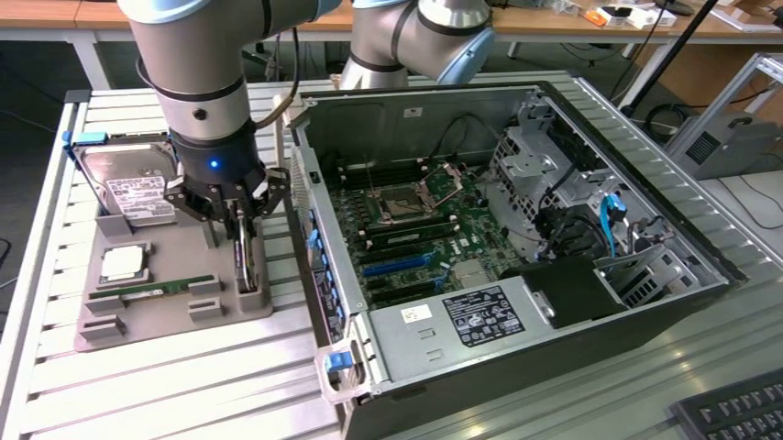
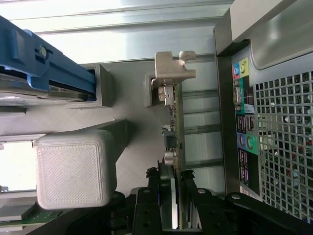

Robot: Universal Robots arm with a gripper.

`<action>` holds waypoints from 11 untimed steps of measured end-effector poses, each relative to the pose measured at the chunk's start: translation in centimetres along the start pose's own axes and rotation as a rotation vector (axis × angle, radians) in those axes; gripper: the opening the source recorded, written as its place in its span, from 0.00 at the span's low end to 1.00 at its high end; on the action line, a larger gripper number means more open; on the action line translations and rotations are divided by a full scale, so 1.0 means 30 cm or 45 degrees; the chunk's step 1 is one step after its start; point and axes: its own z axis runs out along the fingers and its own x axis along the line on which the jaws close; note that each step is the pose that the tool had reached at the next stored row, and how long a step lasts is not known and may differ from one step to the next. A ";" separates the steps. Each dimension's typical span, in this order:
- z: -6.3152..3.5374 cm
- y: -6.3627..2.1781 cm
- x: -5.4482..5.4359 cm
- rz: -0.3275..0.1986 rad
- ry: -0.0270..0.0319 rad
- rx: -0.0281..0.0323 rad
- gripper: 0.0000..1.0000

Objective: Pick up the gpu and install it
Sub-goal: 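Pick up the gpu and move the gpu toward the slot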

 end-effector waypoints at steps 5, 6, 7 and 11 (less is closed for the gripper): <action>-0.006 0.000 0.000 0.000 -0.0002 -0.0002 0.30; -0.007 0.000 0.000 0.000 -0.0002 -0.0001 0.30; -0.008 0.000 0.000 0.000 0.0000 0.0000 0.30; -0.013 0.000 0.000 0.000 -0.0001 -0.0001 0.30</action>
